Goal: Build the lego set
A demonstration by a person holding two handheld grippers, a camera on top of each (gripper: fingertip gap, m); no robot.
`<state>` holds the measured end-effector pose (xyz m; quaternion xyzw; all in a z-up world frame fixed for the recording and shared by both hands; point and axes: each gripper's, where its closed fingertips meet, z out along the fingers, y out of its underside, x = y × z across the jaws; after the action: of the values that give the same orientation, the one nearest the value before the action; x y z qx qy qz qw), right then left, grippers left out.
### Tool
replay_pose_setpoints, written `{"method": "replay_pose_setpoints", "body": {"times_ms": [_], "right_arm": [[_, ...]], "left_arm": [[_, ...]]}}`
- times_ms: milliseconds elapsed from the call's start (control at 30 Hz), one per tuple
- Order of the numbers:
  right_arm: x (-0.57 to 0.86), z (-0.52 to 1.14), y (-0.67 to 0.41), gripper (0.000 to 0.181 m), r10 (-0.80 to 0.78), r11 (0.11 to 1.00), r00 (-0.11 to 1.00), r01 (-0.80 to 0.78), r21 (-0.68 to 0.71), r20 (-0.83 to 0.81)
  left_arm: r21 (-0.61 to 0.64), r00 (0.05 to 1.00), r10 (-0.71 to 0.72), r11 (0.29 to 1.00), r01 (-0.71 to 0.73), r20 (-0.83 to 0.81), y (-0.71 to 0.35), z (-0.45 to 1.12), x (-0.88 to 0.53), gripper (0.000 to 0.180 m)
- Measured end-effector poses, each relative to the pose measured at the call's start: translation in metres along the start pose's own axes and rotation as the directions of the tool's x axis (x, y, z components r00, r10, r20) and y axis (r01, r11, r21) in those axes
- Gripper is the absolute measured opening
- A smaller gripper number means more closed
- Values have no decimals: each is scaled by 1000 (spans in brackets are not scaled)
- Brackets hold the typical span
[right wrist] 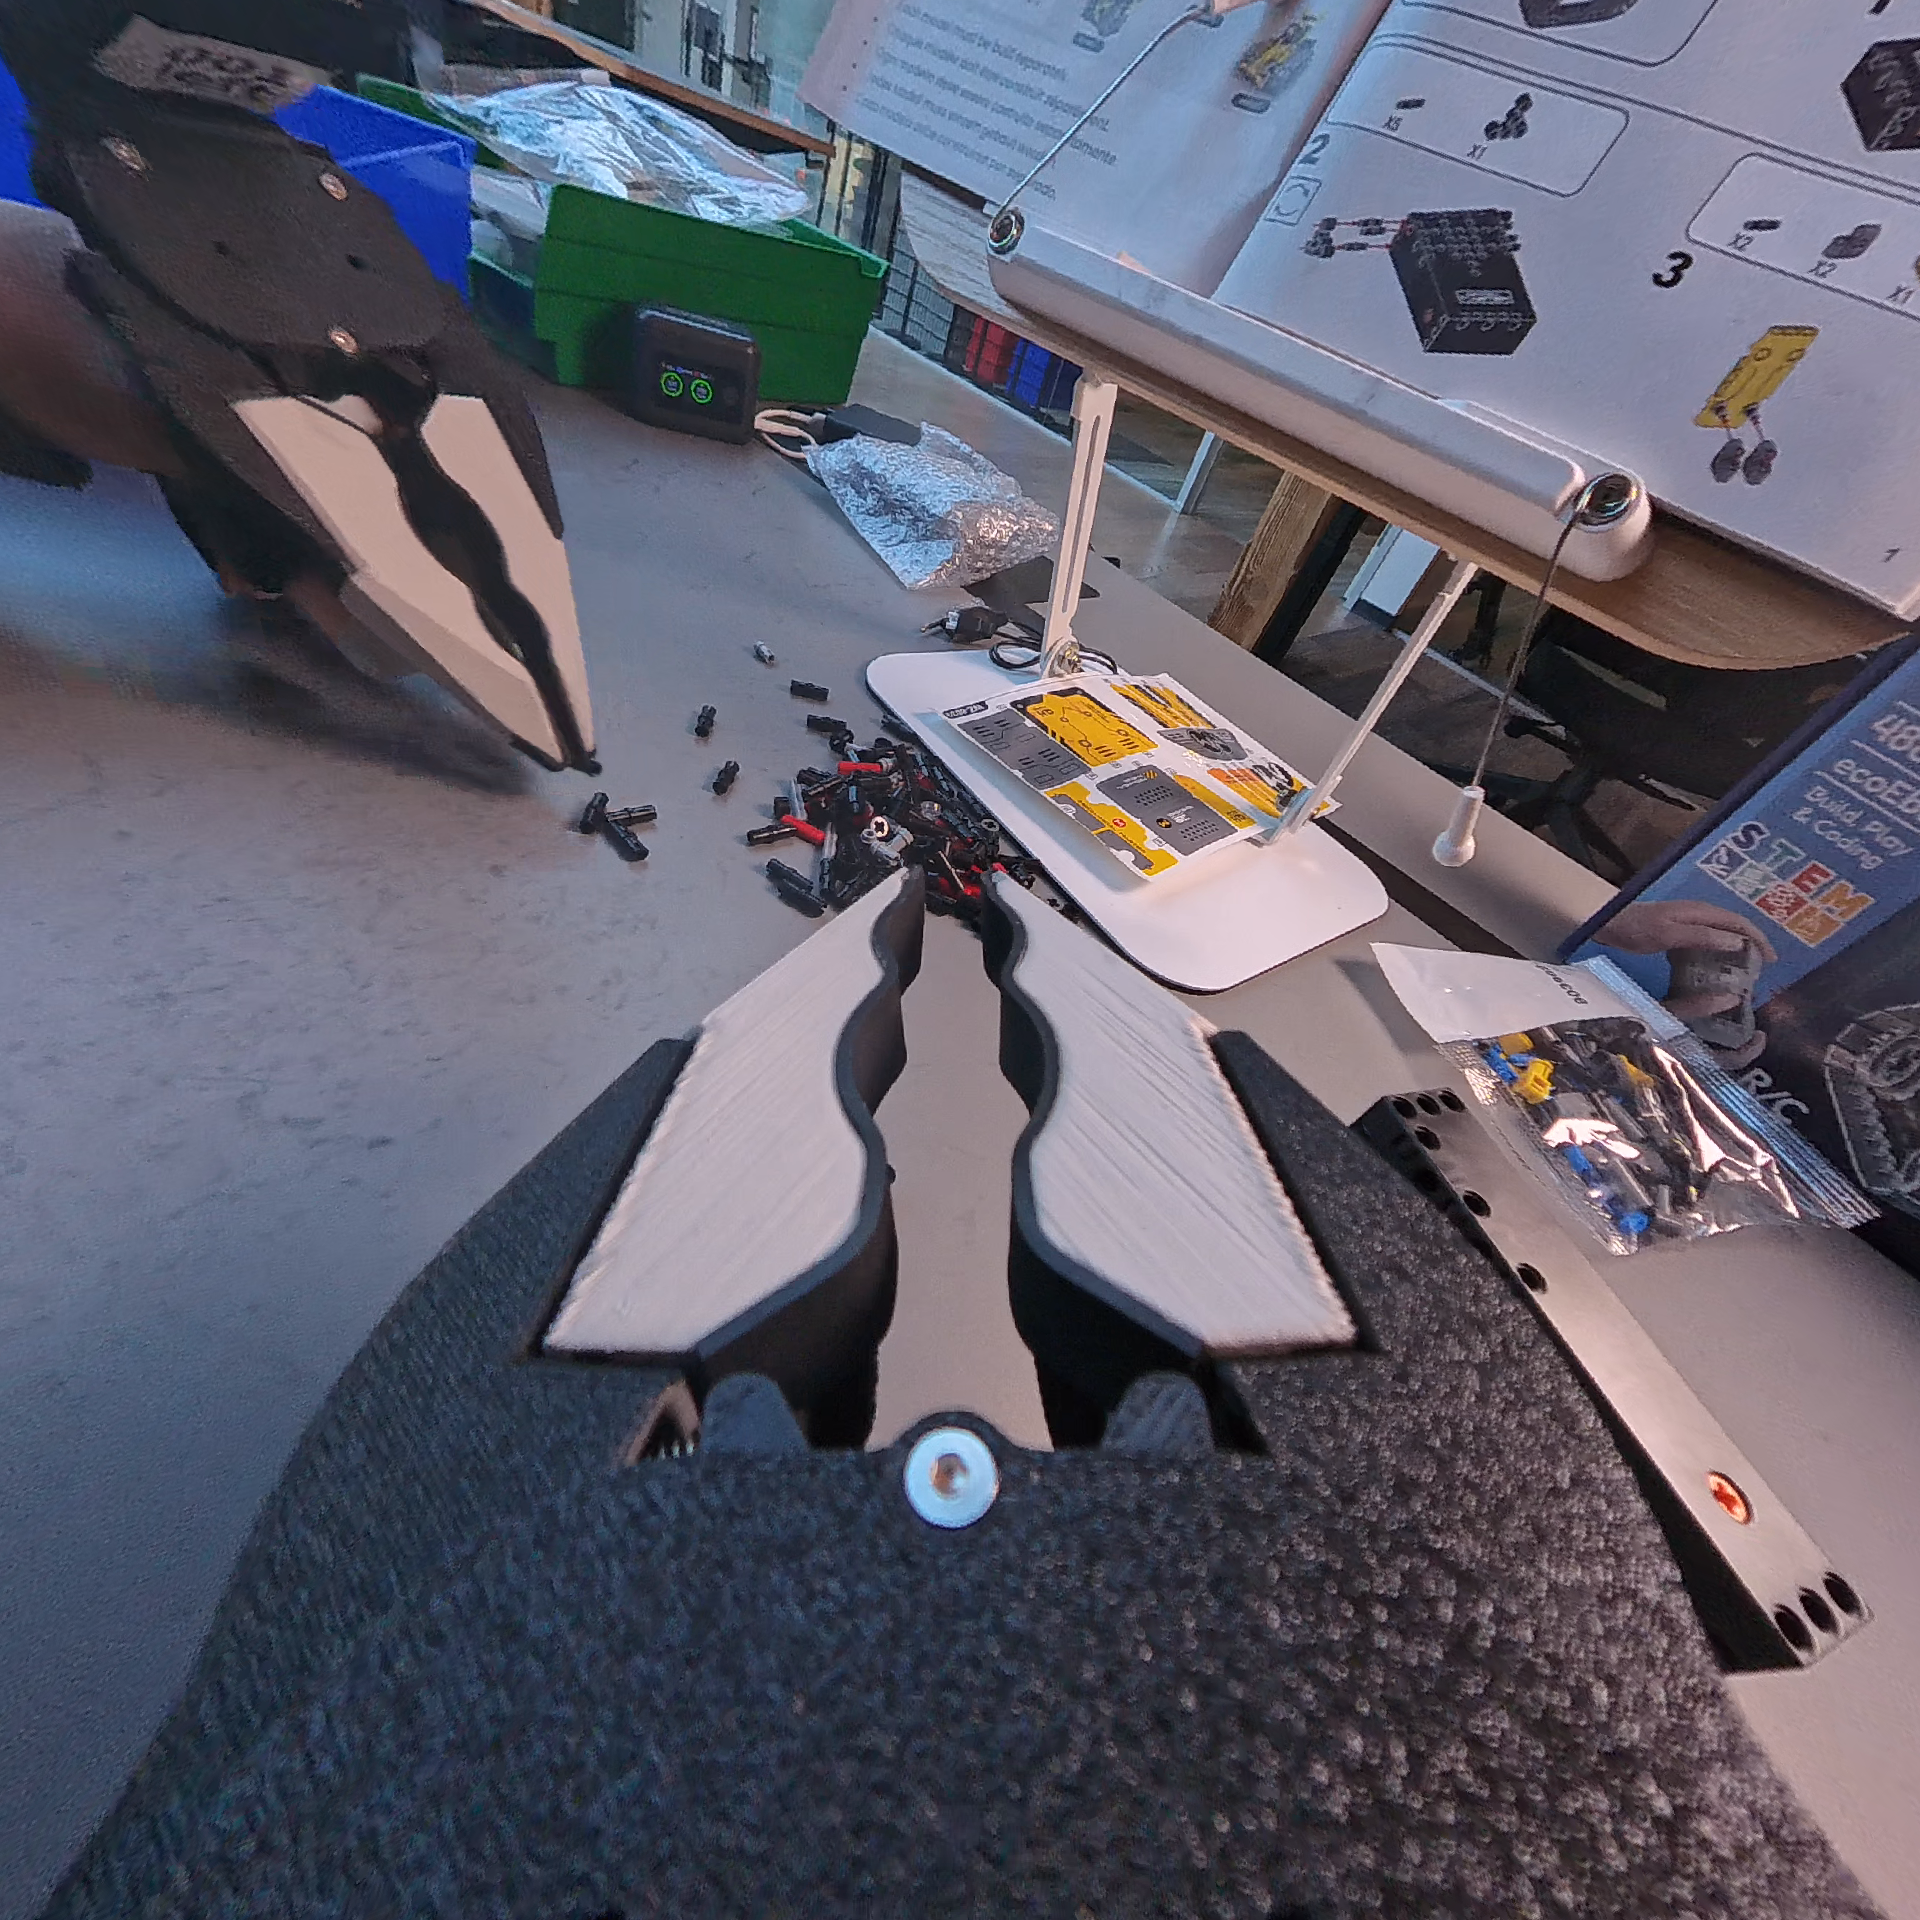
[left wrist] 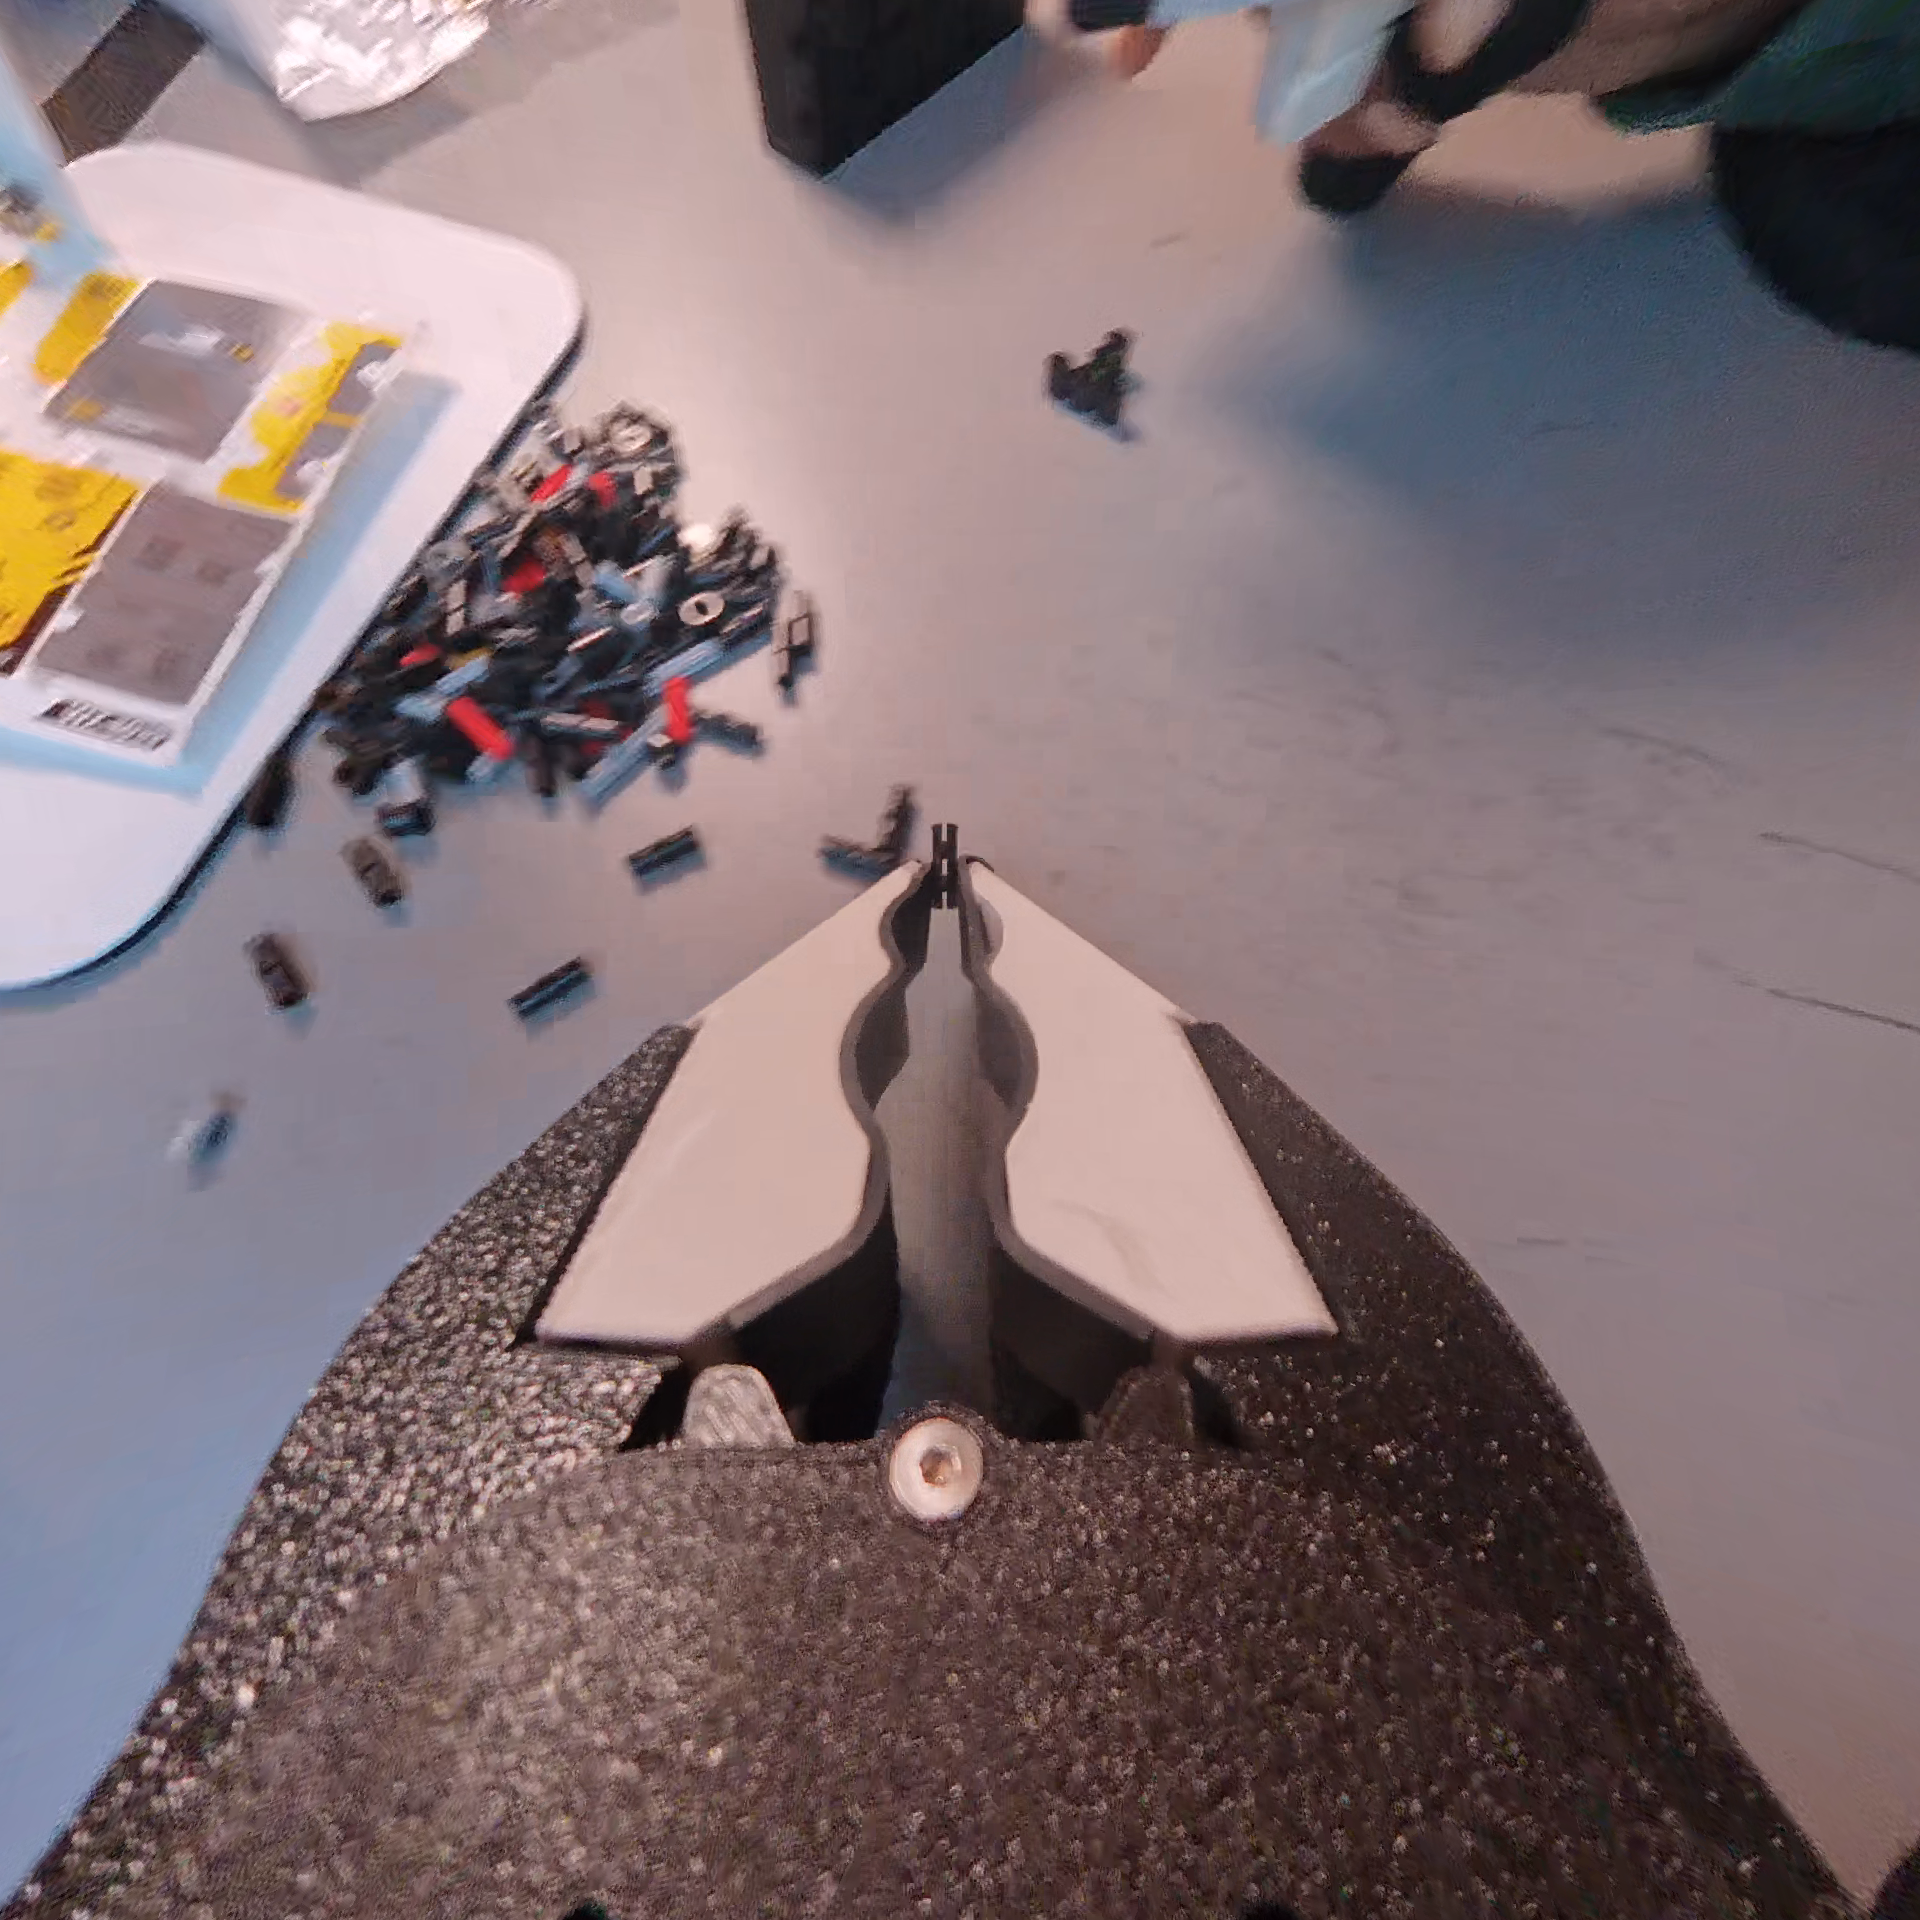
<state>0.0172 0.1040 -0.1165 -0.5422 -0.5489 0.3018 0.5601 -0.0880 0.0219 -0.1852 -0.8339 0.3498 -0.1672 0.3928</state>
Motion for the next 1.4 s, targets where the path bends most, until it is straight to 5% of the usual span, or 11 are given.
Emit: {"method": "replay_pose_setpoints", "body": {"times_ms": [200, 400, 600, 767, 933, 1067, 1200, 1400], "right_arm": [[1, -1, -1, 8, 5, 1000, 1000, -5, 4, -2], [0, -1, -1, 8, -6, 1000, 1000, 6, -2, 0], [0, -2, -1, 8, -1, 1000, 1000, 1, -2, 3], [-3, 0, 2, 8, -1, 1000, 1000, 1, -14, 14], [-3, 0, 2, 8, -3, 1000, 1000, 3, -18, 18], [-4, 0, 3, 8, -3, 1000, 1000, 4, -24, 24], [-5, 0, 3, 8, -5, 1000, 1000, 6, -27, 29], [-5, 0, 4, 8, -7, 1000, 1000, 8, -30, 30]], "left_arm": [[-1, 982, 137, 990, -138, -128, -12, 18, 57, 5], [-42, 987, 131, 990, -135, -89, -9, 23, 53, 21], [-13, 985, -22, 1000, 25, 169, 1, 1, -16, 21], [-79, 956, 17, 997, 6, 292, 15, -7, -61, 26], [-101, 971, 14, 995, 10, 240, 19, -2, -73, 27], [-110, 983, 8, 994, 12, 184, 19, 2, -69, 7], [-124, 986, 15, 992, 6, 169, 19, 0, -63, 5], [8, 993, 69, 998, -68, -92, -20, -2, 16, 5]]}}
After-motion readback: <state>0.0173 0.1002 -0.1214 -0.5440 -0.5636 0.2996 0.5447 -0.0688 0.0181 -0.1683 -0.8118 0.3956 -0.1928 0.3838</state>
